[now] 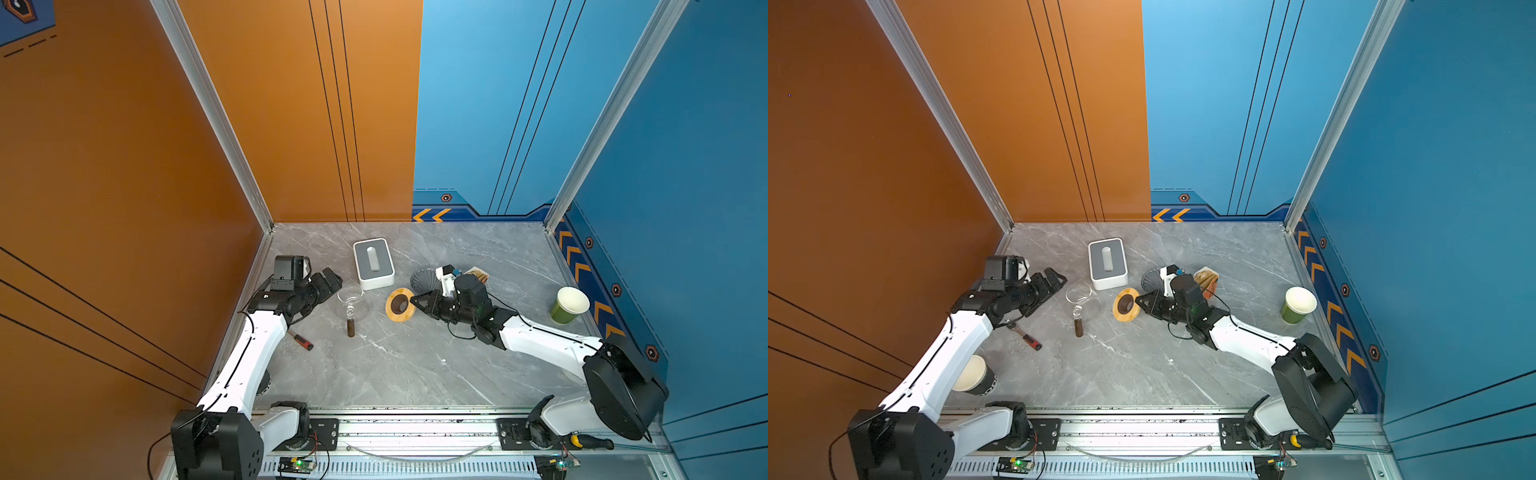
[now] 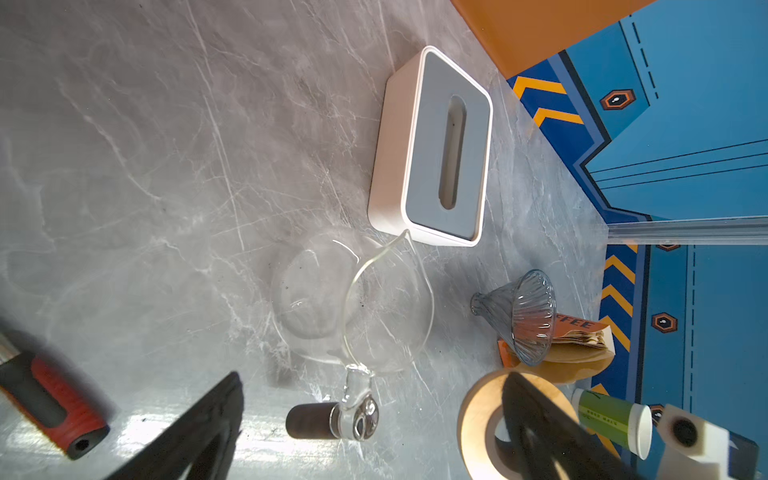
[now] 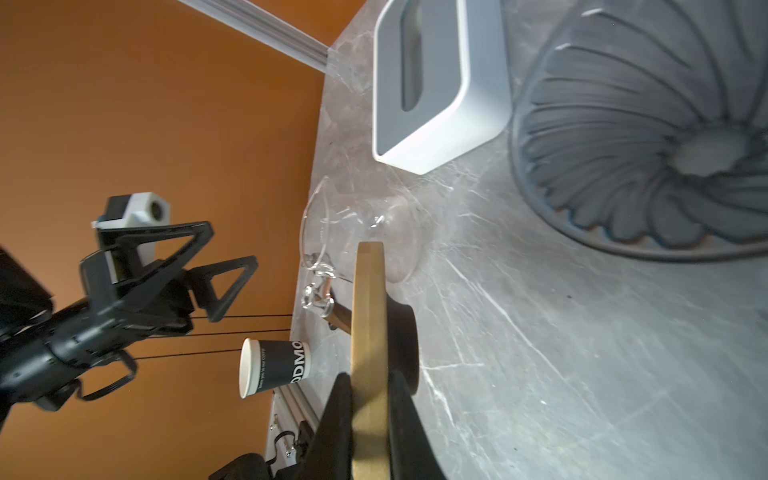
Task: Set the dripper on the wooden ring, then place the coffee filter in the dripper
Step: 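Lift the bamboo ring with the right gripper and carry it over the glass carafe, then lower the bamboo ring onto the glass carafe's mouth with the right gripper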
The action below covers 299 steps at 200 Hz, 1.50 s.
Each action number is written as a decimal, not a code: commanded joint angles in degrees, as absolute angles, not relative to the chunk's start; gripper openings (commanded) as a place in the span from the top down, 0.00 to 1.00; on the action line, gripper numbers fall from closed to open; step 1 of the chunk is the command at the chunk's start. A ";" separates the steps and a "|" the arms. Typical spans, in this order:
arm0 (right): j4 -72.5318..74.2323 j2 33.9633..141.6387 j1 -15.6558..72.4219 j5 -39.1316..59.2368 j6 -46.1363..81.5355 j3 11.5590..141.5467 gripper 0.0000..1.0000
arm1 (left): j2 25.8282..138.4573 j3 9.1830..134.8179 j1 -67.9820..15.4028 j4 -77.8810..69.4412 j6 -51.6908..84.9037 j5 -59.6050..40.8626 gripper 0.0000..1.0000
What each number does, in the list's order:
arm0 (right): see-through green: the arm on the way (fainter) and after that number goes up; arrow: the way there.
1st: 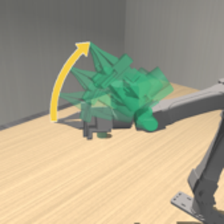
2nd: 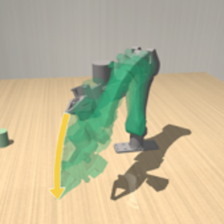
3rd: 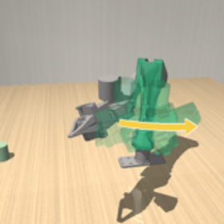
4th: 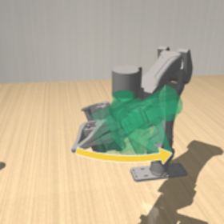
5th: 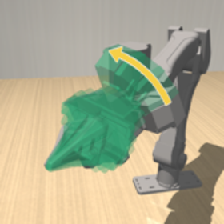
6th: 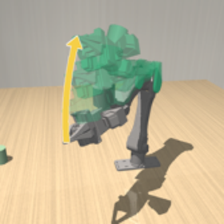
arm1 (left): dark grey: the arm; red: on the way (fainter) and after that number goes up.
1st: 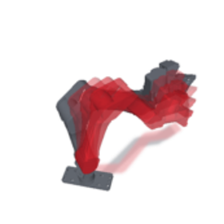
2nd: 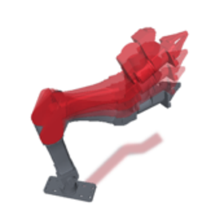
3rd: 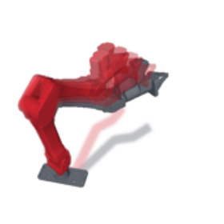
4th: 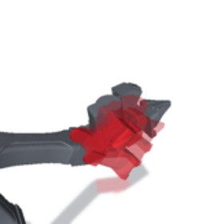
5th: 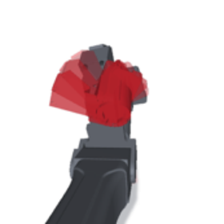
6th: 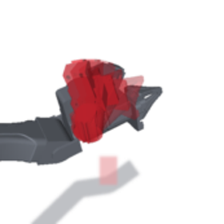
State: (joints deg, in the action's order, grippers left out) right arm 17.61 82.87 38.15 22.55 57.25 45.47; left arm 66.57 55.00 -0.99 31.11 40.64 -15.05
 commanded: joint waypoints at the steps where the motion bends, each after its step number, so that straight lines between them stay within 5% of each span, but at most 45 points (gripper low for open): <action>1: 20.21 85.02 38.92 24.69 58.77 49.92 0.86 | 66.96 55.19 1.05 31.29 38.72 -20.06 0.02; 77: 25.91 99.47 40.61 27.94 63.44 64.83 0.86 | 63.72 56.42 6.33 30.44 34.47 -33.64 0.02; 299: 32.87 116.89 44.78 27.77 71.45 77.98 0.87 | 63.34 56.29 7.56 35.94 24.43 -34.89 0.02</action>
